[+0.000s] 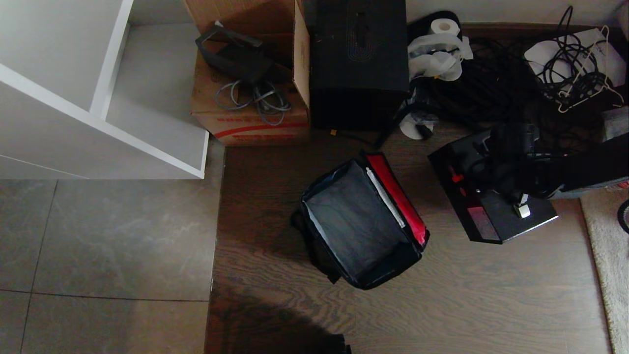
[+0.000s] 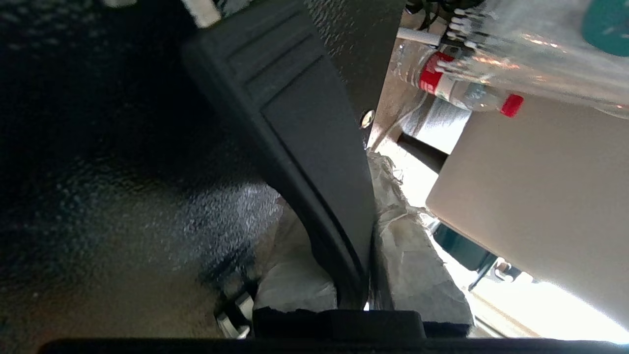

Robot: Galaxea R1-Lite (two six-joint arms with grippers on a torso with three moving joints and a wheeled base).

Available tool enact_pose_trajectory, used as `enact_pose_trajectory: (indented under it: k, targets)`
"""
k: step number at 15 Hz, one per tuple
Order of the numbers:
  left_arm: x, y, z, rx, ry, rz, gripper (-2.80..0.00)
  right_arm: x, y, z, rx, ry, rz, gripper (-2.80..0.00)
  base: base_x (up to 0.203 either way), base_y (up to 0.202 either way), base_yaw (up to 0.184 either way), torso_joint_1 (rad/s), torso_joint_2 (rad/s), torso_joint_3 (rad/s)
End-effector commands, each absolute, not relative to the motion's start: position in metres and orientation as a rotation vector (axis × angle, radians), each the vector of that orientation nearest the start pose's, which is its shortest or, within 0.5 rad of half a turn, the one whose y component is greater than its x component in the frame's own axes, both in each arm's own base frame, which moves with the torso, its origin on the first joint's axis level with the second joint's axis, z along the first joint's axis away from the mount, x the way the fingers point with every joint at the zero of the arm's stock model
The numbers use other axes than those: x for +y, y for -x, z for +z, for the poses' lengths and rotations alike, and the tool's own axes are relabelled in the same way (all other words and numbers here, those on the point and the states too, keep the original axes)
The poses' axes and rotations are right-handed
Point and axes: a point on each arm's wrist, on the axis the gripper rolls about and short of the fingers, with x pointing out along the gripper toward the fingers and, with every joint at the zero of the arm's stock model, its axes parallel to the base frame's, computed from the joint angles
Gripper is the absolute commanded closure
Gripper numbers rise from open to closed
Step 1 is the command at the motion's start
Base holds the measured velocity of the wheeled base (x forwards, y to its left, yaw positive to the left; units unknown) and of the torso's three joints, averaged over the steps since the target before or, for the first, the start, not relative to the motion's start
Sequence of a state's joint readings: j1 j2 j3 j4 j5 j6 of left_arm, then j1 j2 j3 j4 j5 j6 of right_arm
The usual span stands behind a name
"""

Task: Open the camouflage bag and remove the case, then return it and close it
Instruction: Place the black box back

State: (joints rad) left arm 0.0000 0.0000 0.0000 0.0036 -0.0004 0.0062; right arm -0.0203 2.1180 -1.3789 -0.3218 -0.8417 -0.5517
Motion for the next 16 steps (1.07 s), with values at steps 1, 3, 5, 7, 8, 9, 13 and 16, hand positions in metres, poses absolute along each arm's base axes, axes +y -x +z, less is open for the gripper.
enact_pose_trajectory:
  k: [1,3,5,7,8,9,13,16]
  targets:
    - [0.0,0.023,0.075,0.004,-0.006,0.0,0.0,-0.02,-0.401,0.186,0.57,0.668,-0.734,0.0,0.0,0.0,0.0,0.0,0.0,0.0]
    - [0.0,0.023,0.075,0.005,-0.006,0.0,0.0,-0.016,-0.394,0.195,0.553,0.664,-0.727,0.0,0.0,0.0,0.0,0.0,0.0,0.0]
    - [0.0,0.023,0.075,0.003,-0.006,0.0,0.0,-0.01,-0.386,0.195,0.567,0.673,-0.707,0.0,0.0,0.0,0.0,0.0,0.0,0.0]
    - [0.0,0.023,0.075,0.005,-0.006,0.0,0.0,-0.009,-0.382,0.189,0.588,0.682,-0.697,0.0,0.0,0.0,0.0,0.0,0.0,0.0]
    - [0.0,0.023,0.075,0.004,-0.006,0.0,0.0,-0.008,-0.38,0.187,0.592,0.682,-0.695,0.0,0.0,0.0,0.0,0.0,0.0,0.0]
    - [0.0,0.023,0.076,0.002,-0.006,0.0,0.0,-0.004,-0.377,0.188,0.588,0.679,-0.685,0.0,0.0,0.0,0.0,0.0,0.0,0.0]
    - [0.0,0.023,0.075,0.002,-0.006,0.0,0.0,0.021,-0.371,0.194,0.55,0.687,-0.626,0.0,0.0,0.0,0.0,0.0,0.0,0.0]
    - [0.0,0.023,0.075,0.003,-0.006,0.0,0.0,0.034,-0.365,0.198,0.532,0.688,-0.595,0.0,0.0,0.0,0.0,0.0,0.0,0.0]
